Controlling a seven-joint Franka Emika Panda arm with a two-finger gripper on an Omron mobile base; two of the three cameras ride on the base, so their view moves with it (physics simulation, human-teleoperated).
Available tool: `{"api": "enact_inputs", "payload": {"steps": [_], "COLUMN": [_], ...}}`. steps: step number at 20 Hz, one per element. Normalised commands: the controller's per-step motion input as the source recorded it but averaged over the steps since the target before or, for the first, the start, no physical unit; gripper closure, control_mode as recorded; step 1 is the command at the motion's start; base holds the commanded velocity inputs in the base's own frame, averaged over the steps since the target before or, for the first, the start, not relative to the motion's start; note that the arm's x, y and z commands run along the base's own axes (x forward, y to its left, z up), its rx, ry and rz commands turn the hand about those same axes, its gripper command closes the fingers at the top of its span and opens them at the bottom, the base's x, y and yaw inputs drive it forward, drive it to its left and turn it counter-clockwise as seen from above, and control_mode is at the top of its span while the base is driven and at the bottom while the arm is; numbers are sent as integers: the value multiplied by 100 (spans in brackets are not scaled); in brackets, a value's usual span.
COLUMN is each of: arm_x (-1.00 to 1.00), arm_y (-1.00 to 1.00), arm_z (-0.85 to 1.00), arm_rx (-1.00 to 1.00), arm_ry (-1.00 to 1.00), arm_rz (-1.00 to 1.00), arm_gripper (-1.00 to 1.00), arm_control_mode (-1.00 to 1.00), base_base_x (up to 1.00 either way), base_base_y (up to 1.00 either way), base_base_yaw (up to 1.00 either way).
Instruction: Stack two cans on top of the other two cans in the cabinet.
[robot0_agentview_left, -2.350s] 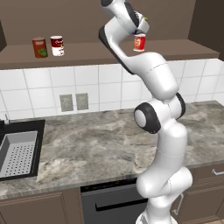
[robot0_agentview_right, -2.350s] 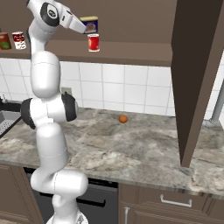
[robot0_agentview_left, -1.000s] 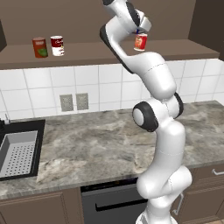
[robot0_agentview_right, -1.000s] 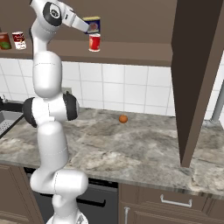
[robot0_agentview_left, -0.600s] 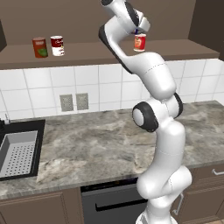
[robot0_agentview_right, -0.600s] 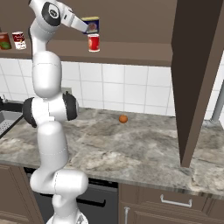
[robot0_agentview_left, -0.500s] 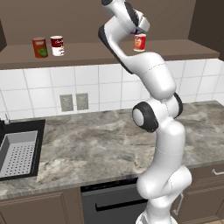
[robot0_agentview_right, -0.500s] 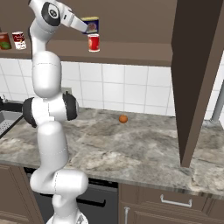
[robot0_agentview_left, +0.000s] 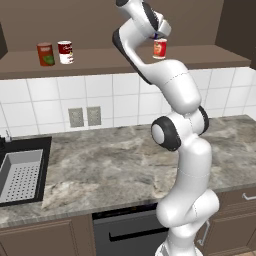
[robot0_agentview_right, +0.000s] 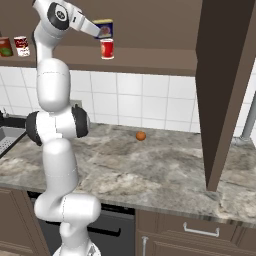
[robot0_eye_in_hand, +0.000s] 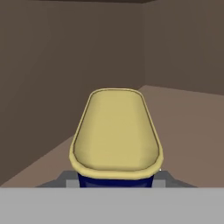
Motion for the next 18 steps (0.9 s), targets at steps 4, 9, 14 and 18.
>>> {"api": "enact_inputs", "payload": {"steps": [4,9,14,18], "arm_x": [0,-1,-1,0], "arm_y": [-5,-9,-3,0], "arm_z": [0,0,-1,-7], "arm_rx": [0,0,0,0], "arm_ry": [0,2,3,5], "arm_rz": [0,0,0,0], "arm_gripper": [100,100,100,100], "arm_control_mode": [-100,-100,-100,-100], "base_base_x": [0,0,0,0], "base_base_y": [0,0,0,0], "base_base_yaw": [0,0,0,0]}}
